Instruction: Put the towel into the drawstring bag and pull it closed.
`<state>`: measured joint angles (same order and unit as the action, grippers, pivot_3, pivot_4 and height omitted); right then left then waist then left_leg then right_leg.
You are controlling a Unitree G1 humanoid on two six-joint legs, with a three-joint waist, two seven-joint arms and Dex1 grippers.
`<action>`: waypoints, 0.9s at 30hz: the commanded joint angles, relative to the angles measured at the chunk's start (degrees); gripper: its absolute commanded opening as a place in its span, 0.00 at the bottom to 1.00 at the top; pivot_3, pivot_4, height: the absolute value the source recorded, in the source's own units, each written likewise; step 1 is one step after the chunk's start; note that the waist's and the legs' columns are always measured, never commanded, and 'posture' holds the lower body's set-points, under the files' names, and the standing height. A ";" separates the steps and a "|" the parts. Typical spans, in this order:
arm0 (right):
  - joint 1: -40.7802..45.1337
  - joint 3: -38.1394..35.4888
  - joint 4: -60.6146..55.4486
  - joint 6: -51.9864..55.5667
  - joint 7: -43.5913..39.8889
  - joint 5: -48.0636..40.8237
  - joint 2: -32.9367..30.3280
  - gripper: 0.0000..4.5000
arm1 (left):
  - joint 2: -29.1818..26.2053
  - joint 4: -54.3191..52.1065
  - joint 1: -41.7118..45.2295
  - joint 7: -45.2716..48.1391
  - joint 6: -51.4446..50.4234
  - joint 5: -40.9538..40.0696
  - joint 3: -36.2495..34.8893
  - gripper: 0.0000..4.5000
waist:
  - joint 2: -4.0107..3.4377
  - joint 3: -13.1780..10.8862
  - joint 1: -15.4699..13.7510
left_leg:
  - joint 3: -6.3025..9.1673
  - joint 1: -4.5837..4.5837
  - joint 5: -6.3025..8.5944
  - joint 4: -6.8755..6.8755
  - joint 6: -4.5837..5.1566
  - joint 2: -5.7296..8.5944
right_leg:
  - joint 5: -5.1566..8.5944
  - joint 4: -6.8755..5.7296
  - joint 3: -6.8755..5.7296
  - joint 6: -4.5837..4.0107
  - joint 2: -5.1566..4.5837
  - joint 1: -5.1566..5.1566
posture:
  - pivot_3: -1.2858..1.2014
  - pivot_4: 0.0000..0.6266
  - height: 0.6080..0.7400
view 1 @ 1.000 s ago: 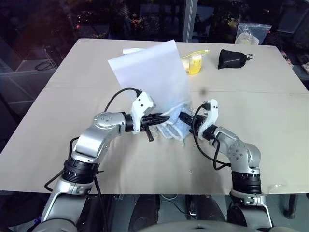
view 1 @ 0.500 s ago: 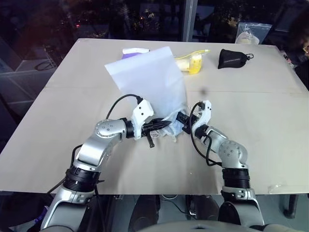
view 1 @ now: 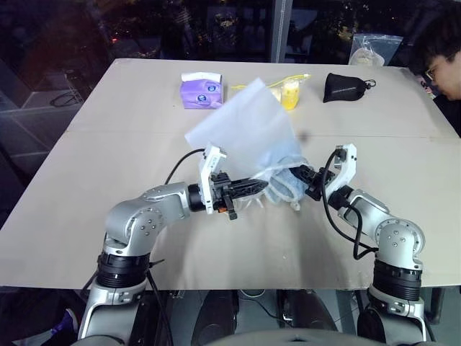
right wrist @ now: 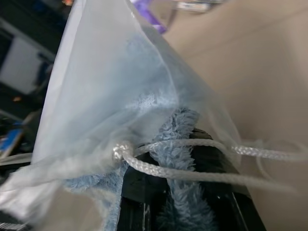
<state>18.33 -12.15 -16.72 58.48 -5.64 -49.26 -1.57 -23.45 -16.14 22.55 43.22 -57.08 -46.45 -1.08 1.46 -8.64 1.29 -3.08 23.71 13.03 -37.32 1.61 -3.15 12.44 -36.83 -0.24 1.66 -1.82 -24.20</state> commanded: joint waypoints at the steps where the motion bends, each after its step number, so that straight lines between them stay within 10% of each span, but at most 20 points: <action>1: 2.69 3.86 3.99 -5.61 -0.46 3.28 3.72 0.00 | 1.69 0.92 1.86 -0.49 0.87 -0.34 1.27 0.00 | -0.02 -0.01 0.00 | 0.10 0.01 0.00 0.01 0.00 -0.01 | -0.01 0.00 -0.02 0.00 0.07 -0.01 | 0.52 0.24 1.00; 15: 9.63 10.18 30.37 -31.85 -15.71 17.05 9.54 0.00 | 0.96 2.76 2.14 -3.15 0.97 1.46 0.73 0.00 | -0.04 -0.03 -0.33 | 0.12 0.13 0.00 0.03 0.00 0.08 | -0.13 0.10 -0.02 0.18 -0.07 -0.01 | 0.52 0.24 1.00; 22: 8.11 18.93 25.24 -30.41 -20.42 24.69 3.37 0.72 | -2.23 8.66 4.12 -2.97 6.17 7.52 -0.06 0.00 | -0.07 -0.05 -0.34 | 0.15 0.11 0.00 0.07 -0.01 0.06 | -0.12 0.07 -0.04 0.17 -0.05 -0.02 | 0.52 0.24 1.00; 27: 4.64 23.06 15.54 -25.08 -21.11 27.63 -3.68 0.72 | -3.05 10.42 5.34 -1.38 7.46 8.20 0.08 0.00 | -0.07 -0.05 -0.48 | 0.10 0.15 0.00 0.07 -0.01 0.11 | -0.12 0.10 -0.02 0.18 -0.14 -0.02 | 0.52 0.24 1.00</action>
<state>23.13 10.38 2.58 31.72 -26.07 -22.11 -4.42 -26.09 -5.05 27.04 40.84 -50.97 -38.29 -0.21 1.39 -8.69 0.81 -2.97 23.85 13.03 -37.26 1.60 -3.04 12.32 -36.73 -0.27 1.84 -1.96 -24.23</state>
